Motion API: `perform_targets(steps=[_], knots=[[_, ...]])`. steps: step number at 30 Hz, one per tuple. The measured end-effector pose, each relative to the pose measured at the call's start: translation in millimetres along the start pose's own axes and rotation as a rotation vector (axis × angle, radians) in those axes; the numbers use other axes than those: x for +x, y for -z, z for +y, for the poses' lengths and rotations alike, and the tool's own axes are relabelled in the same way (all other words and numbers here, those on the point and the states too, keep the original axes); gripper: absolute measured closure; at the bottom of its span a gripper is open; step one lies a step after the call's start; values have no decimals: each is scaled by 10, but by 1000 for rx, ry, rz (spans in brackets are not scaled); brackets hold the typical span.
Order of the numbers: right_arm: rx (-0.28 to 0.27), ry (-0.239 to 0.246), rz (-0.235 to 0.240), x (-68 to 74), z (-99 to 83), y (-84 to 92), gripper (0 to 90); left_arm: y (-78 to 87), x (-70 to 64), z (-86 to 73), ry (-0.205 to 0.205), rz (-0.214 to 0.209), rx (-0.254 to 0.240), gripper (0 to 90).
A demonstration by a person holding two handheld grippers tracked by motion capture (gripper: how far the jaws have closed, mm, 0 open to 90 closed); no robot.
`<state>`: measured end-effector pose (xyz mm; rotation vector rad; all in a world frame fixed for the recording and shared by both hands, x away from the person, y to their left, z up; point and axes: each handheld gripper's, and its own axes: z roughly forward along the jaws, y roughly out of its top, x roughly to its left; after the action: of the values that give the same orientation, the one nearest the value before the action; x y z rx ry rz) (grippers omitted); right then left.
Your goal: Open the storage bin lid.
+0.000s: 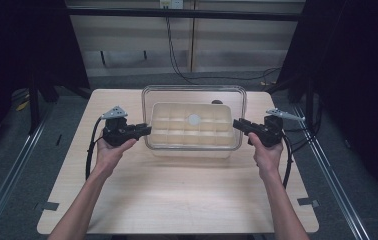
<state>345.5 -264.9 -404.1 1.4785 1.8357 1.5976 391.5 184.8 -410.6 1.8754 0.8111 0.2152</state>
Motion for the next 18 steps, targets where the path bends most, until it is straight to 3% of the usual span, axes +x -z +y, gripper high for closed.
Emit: perform_targets(steps=[6, 18], knots=[[-19, 10, 17, 57, 81, 100, 674, 35, -55, 1, -2, -7, -10, 734], [-33, 17, 36, 117, 76, 228, 680, 130, -130, 24, -14, -22, -36, 734]])
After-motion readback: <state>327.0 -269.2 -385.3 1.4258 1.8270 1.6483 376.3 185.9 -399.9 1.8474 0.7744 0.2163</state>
